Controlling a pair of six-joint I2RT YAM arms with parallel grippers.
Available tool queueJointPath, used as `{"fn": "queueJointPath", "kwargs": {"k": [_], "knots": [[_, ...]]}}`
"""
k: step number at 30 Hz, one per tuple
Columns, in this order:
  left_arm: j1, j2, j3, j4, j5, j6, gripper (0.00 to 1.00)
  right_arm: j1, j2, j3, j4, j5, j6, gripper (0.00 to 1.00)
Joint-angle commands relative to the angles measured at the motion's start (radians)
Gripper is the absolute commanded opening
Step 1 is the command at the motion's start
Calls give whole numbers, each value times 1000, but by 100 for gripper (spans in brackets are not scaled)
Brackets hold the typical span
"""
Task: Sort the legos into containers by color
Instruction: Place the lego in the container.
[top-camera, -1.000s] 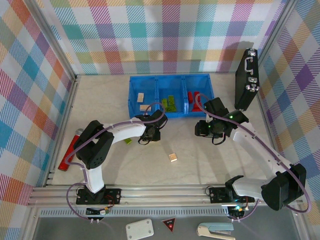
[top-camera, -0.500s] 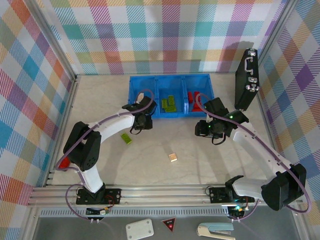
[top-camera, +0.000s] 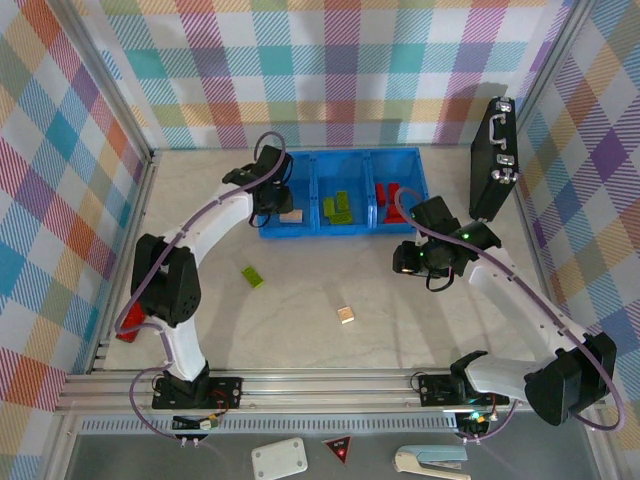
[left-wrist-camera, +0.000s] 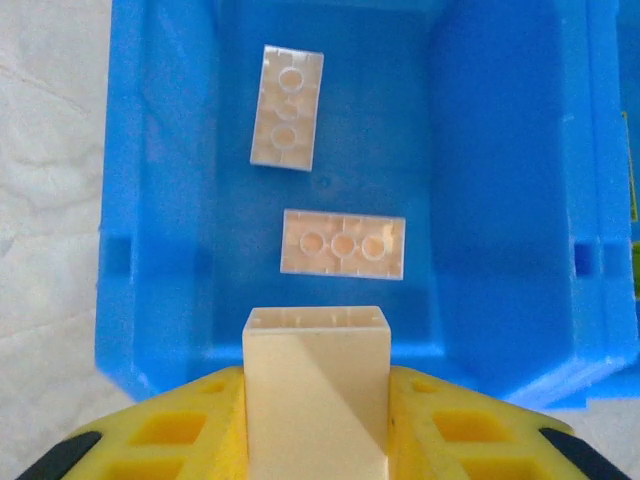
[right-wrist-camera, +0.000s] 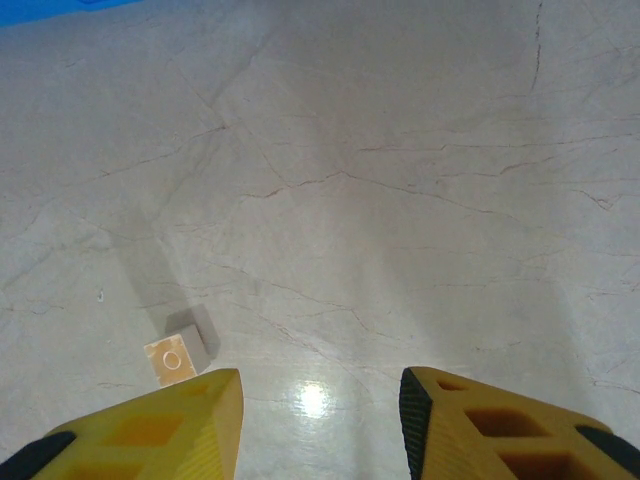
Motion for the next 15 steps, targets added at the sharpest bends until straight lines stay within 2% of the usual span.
{"fn": "queueJointPath", "kwargs": {"k": [1,8,15], "knots": [[17,56,77,-38,41,40,36,0,-14,33,-34,18,-3,47],[44,161,200,3,132,85,36,0,-19,37,-48,34,-10,47],[59,287,314,1,140,106,36,0,-18,37,-53,42,-15,47]]}}
